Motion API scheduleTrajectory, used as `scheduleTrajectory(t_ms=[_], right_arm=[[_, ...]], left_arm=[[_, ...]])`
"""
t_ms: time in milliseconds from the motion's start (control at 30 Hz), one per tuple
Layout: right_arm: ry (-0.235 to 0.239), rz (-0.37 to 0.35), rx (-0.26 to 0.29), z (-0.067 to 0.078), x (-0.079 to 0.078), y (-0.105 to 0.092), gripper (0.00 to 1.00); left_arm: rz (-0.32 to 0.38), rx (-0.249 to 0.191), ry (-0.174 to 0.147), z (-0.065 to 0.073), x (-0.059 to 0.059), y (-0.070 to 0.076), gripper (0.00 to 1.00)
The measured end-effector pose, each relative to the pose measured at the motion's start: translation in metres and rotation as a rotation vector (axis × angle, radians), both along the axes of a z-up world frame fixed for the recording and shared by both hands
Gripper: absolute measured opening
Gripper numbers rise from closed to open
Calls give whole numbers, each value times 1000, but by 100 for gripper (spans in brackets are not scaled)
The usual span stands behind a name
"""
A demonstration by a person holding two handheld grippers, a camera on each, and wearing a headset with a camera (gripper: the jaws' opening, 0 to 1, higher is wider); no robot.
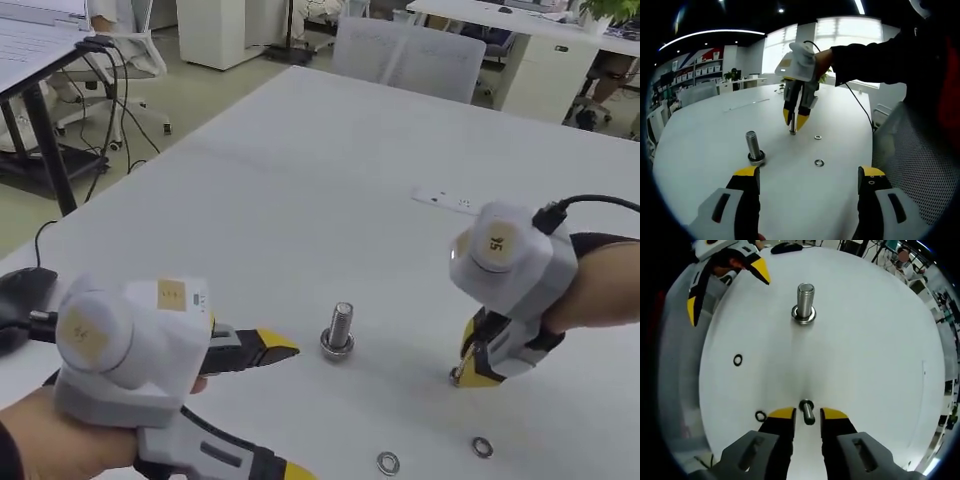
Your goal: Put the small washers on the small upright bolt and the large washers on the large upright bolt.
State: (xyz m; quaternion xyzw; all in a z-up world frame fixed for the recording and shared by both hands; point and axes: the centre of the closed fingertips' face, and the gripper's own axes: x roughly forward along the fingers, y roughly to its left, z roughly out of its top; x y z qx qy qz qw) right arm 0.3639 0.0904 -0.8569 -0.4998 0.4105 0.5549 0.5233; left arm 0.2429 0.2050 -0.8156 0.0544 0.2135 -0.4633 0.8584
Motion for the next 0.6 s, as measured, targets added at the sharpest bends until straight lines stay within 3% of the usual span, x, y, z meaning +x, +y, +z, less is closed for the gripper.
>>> scheduleTrajectory(t_ms=[400, 600], right_arm=[[-6, -50, -6, 4, -3, -25, 26], [-3, -62, -9, 4, -13, -34, 27]], left_arm=[[-5, 0, -6, 1, 0, -2, 80], [-9, 0, -7, 2, -1, -3, 80]])
